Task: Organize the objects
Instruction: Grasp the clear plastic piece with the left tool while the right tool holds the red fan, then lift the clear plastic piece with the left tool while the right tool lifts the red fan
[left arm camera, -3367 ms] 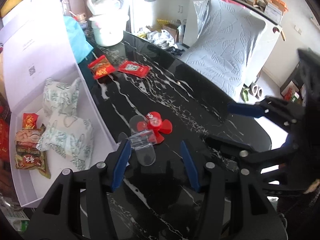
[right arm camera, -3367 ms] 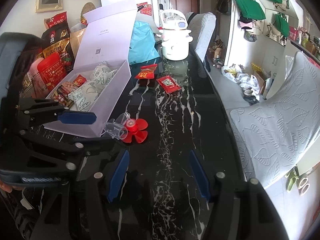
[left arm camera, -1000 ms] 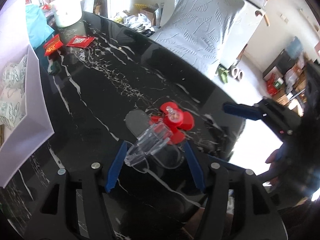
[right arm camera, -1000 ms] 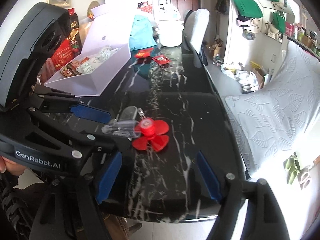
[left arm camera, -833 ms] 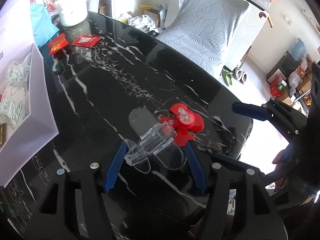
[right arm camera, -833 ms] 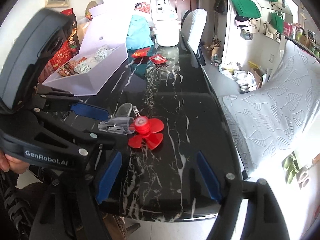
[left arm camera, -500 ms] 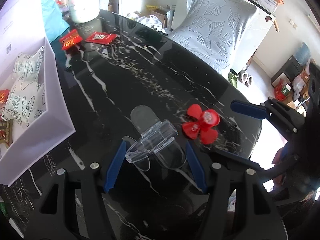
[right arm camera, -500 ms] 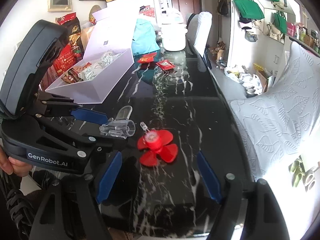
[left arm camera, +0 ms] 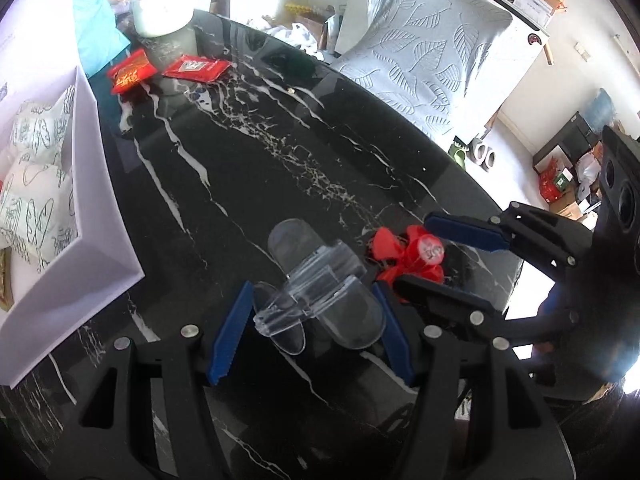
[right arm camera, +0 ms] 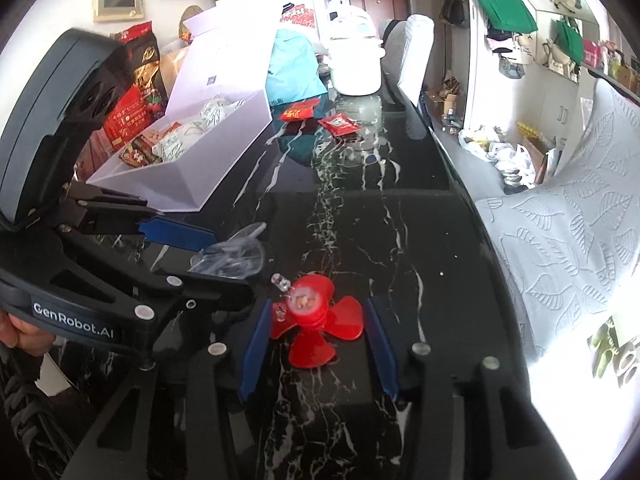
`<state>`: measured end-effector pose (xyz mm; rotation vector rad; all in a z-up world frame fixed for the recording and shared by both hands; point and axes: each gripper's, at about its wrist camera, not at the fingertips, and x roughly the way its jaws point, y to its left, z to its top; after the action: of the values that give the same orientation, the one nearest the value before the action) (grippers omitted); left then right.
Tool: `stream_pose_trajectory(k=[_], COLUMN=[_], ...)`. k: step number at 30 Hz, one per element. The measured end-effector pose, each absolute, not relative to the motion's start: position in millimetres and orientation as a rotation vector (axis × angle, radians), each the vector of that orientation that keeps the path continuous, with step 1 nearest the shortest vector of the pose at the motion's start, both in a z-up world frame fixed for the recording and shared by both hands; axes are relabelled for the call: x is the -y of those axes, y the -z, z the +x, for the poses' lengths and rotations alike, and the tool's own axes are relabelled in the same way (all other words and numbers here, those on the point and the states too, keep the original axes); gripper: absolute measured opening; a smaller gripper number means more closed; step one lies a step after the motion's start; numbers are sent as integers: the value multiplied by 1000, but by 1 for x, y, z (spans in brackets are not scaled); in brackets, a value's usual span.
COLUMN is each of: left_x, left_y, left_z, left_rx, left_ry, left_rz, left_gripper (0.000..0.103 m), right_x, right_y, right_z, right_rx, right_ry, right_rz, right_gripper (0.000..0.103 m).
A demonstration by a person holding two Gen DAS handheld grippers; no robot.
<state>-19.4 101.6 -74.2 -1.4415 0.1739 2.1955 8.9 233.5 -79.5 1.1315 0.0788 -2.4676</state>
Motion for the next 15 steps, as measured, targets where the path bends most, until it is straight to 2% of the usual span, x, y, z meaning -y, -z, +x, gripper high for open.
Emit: stream_pose_trajectory(k=[6,9,10,11,15], left_x=[-102,-101,-101,-102,-105], left_y=[75,70,68,69,69], left_z=[-20,-19,-19,-20,-19], left_rx=[-172,-171,-174,-182,-217], left_ry=[-2202,-2214,-2216,-2218,-2240], left_rz=[-1419,-1392,-1390,-1394,-1382], left_gripper=[59,51,50,50,50], right_x=[-227,-228,-229,-230,-235], right_y=[82,82,82,81,80], right_z=[7,6,6,6,5], right_rx=[-90,-74,-68,-62,-53], right_ry=[2460,2465,2476,2483,2499], right_rz=[1104,1104,1107,1104,1117], right_gripper=[46,44,34,19,19])
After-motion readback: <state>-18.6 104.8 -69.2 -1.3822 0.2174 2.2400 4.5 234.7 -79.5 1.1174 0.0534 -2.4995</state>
